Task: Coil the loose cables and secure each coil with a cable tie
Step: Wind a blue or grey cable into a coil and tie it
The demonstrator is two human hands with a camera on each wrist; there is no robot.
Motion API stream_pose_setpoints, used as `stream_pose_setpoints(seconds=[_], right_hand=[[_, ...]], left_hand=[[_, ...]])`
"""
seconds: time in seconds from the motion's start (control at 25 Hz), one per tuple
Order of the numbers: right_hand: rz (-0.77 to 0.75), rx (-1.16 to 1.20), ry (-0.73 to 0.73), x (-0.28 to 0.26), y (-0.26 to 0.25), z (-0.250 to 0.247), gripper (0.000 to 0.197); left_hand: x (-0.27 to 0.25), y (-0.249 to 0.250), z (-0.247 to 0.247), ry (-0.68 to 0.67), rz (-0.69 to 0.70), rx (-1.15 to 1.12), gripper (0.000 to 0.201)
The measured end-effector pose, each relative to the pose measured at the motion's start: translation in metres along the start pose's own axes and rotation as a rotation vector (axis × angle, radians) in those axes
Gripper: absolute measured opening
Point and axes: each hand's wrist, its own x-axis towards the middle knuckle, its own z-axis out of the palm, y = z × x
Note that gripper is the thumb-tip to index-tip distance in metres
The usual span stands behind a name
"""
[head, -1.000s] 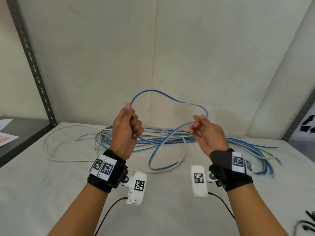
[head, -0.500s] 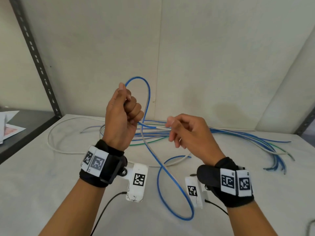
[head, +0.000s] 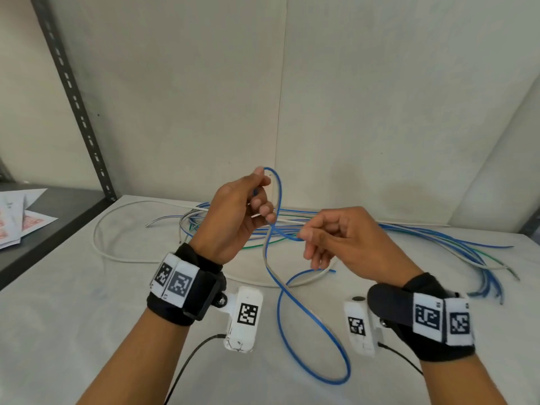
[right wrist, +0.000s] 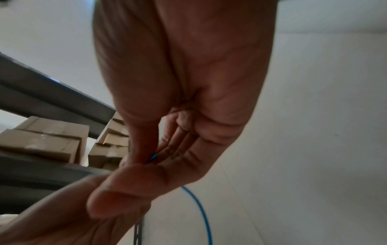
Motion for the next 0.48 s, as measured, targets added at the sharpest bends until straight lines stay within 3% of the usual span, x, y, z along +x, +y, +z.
stream_pose_setpoints(seconds=[0.2,0.36,0.48], right_hand=[[-0.045,0.076,0.358,0.006,0.008,-0.012,0.007],[-0.052,0.066,0.384,0.008,0.012,-0.004,0.022],[-0.101,0.020,0.409,0.007,0.010,0.002,0.028]], left_hand=[[0.000,-0.008,-0.003,-0.068,0.063,0.198,0.027],[-0.006,-0.009,-0.006,-0.102,0.115,0.427,0.024],[-0.010,-0.006,-0.004,-0.106,0.140,0.452,0.021]])
